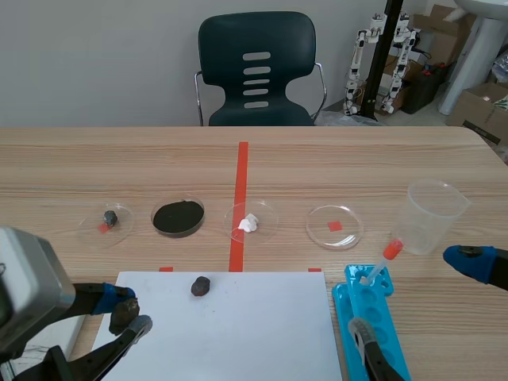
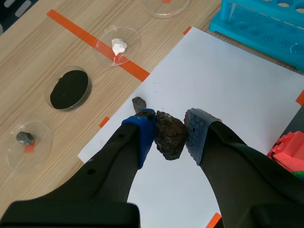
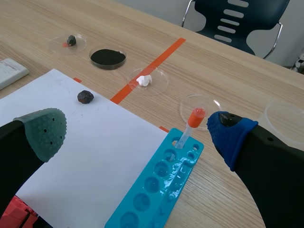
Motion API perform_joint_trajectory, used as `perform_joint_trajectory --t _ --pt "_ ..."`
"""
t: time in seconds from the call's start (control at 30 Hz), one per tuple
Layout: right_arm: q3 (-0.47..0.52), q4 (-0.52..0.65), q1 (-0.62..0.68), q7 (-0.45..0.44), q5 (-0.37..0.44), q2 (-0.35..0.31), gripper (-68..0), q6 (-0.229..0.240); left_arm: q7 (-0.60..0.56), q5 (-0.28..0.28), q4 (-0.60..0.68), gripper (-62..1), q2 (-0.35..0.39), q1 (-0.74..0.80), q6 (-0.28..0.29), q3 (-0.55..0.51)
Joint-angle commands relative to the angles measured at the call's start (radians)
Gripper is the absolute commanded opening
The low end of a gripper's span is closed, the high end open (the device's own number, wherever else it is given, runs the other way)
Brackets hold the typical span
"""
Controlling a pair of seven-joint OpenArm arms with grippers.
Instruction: Lower the mineral onto the iron filings and hold still
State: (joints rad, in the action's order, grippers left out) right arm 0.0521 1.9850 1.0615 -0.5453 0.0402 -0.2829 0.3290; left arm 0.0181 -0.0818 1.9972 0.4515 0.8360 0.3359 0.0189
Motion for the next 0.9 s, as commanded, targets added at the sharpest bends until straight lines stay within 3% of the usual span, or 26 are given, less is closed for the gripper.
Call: perform_joint_trajectory --t 0.0,0.17,0.4,0.6,0.73,0.87 --pt "0.006 0.011 0.0 -0.014 0.008 -0.005 -5.2 -0.003 -0.014 0.011 0.004 -51.1 -0.011 -0.032 -0.003 0.001" --pt "0.006 0.011 0.0 -0.014 0.008 -0.005 -5.2 -0.003 -0.014 0.028 -0.065 -51.1 -0.05 -0.113 -0.002 0.004" --pt "0.006 0.011 0.0 -0.014 0.008 -0.005 -5.2 -0.003 -0.008 0.123 -0.249 -51.1 -0.129 -0.33 -0.004 0.004" --pt "0.006 0.011 0.0 -0.014 0.008 -0.005 -5.2 -0.003 0.169 0.126 -0.405 -51.1 -0.195 -0.555 -0.007 0.005" --pt "0.006 0.011 0.0 -0.014 0.008 -0.005 -5.2 -0.003 0.298 0.2 -0.541 -51.1 -0.233 -0.723 -0.024 0.005" --pt "0.006 0.011 0.0 -0.014 0.008 -0.005 -5.2 -0.003 0.369 0.234 -0.69 -51.1 -0.271 -0.867 -0.074 0.005"
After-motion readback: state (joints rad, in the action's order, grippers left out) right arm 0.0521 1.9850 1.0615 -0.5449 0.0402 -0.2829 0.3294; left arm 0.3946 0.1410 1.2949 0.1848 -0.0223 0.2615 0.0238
